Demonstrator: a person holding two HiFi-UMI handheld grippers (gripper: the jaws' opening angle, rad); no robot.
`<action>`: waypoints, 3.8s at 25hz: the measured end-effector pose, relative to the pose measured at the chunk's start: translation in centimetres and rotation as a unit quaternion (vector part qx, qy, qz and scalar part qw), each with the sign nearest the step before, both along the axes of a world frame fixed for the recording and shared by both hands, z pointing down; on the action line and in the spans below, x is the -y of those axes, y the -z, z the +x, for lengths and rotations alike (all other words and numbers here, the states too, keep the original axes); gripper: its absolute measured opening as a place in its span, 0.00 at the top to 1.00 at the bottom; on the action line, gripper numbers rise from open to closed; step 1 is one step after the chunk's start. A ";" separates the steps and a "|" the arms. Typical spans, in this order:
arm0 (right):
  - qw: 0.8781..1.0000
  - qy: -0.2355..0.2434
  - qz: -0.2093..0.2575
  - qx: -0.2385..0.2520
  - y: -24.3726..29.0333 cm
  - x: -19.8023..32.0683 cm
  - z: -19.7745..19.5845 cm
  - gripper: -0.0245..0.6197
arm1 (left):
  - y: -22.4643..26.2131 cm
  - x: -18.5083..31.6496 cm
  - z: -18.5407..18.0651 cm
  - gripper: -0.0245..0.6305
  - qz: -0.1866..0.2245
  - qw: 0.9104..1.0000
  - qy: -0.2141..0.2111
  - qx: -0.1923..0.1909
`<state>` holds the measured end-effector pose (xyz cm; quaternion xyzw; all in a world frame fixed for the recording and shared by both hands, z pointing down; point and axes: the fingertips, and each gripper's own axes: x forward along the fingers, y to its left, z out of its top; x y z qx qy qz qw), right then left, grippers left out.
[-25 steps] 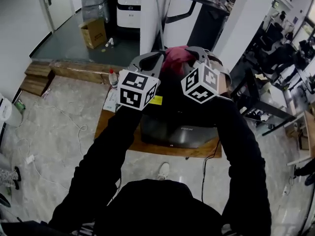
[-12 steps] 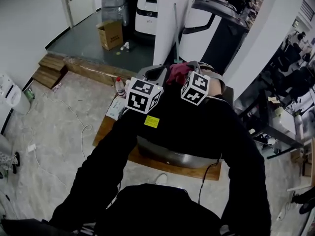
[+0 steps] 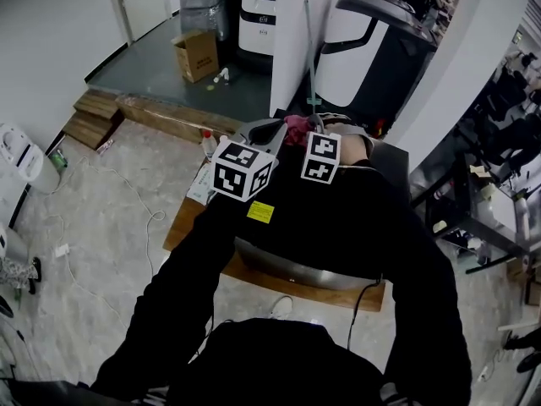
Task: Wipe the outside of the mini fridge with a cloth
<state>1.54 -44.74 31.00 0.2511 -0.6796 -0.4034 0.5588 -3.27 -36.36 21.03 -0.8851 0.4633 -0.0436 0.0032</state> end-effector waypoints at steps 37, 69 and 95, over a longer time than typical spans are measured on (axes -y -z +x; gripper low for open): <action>0.999 -0.027 -0.015 0.031 1.2 -30.7 -7.3 0.90 | -0.1 -24.2 -5.5 0.95 0.004 0.996 -0.090 -0.028; 0.978 -0.168 0.092 0.089 14.4 -13.8 26.8 0.90 | 6.5 -12.4 18.3 0.95 0.048 0.995 -0.084 -0.033; 0.998 -0.052 -0.029 0.023 0.6 -4.0 23.3 0.91 | 1.3 -4.1 21.7 0.95 0.002 1.000 0.009 -0.005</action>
